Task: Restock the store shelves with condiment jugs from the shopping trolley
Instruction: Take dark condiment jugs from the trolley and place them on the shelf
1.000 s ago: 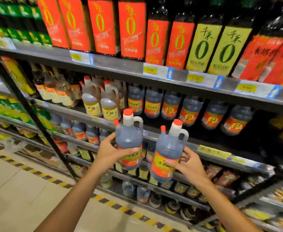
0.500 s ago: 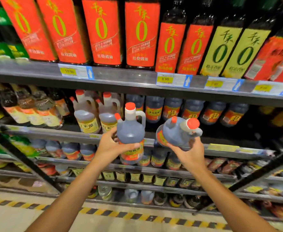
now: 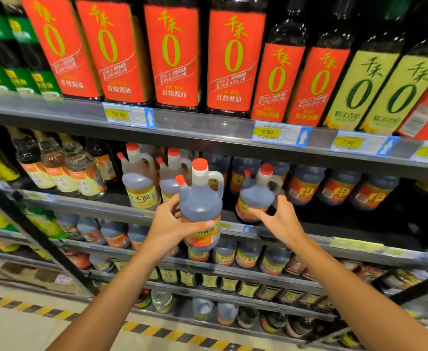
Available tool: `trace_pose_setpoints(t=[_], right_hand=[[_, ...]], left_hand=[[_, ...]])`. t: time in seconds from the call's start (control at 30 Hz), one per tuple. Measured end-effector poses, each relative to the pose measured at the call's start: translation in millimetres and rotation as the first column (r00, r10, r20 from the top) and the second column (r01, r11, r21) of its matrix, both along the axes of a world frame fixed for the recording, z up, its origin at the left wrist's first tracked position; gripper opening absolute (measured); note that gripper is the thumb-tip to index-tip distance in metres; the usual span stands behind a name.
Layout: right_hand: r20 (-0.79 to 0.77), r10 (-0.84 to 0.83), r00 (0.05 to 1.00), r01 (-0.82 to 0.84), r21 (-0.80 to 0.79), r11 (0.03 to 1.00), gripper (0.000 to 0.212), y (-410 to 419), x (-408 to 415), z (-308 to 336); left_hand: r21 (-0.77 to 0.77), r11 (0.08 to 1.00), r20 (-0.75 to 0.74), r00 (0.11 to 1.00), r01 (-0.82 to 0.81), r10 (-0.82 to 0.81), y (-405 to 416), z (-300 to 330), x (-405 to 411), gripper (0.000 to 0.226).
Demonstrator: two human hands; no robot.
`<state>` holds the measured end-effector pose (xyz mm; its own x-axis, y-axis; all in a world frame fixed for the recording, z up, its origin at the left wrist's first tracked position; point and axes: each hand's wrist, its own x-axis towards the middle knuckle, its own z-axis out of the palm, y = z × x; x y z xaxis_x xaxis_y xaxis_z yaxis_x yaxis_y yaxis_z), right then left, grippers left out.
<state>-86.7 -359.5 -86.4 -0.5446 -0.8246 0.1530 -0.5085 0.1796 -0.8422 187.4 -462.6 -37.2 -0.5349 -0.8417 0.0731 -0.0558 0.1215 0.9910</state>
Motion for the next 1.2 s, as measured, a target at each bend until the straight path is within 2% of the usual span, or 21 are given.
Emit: trace_pose_setpoints(t=[0.1, 0.2, 0.37, 0.47, 0.6, 0.77, 0.87, 1.0, 1.1, 1.2], right_hand=[[0.002, 0.051, 0.999, -0.051, 0.017, 0.999, 0.056, -8, -5, -4], [0.012, 0.064, 0.998, -0.064, -0.004, 0.998, 0.068, -14, -10, 0], [-0.014, 0.147, 0.989, -0.144, 0.135, 0.980, 0.068, -24, -25, 2], [0.007, 0.168, 0.986, -0.167, 0.137, 0.976, 0.071, -20, -23, 2], [0.007, 0.071, 0.997, -0.072, 0.155, 0.985, 0.070, -18, -13, -4], [-0.187, -0.065, 0.980, 0.115, 0.269, 0.956, 0.067, -20, 5, -3], [-0.238, -0.043, 0.970, 0.106, 0.259, 0.960, 0.062, -21, 8, -3], [-0.145, 0.058, 0.988, -0.020, 0.249, 0.968, 0.051, -16, -2, -1], [-0.122, 0.080, 0.989, -0.045, 0.268, 0.962, 0.041, -16, -6, -4], [-0.053, 0.092, 0.994, -0.074, 0.275, 0.959, 0.064, -12, -5, -7]], left_hand=[[-0.005, 1.000, 0.007, 1.000, -0.008, 0.008, -1, 2, -2, 0.066], [-0.001, 1.000, 0.010, 1.000, -0.008, 0.008, -5, 1, -3, 0.067], [-0.003, 0.999, 0.011, 0.999, -0.036, 0.036, -9, -2, -4, 0.070], [-0.005, 0.999, 0.015, 0.999, -0.039, 0.039, -11, -5, -5, 0.071], [0.011, 1.000, 0.014, 1.000, -0.027, 0.027, -12, -8, -5, 0.073], [0.017, 1.000, 0.013, 1.000, -0.002, 0.002, -13, -10, -2, 0.074], [0.029, 1.000, 0.006, 1.000, 0.008, -0.008, -13, -11, 2, 0.075], [0.033, 0.999, 0.005, 0.999, 0.043, -0.043, -14, -10, 9, 0.079], [0.026, 0.998, 0.010, 0.998, 0.057, -0.057, -14, -10, 13, 0.079], [0.025, 0.997, 0.011, 0.998, 0.066, -0.067, -15, -10, 15, 0.078]])
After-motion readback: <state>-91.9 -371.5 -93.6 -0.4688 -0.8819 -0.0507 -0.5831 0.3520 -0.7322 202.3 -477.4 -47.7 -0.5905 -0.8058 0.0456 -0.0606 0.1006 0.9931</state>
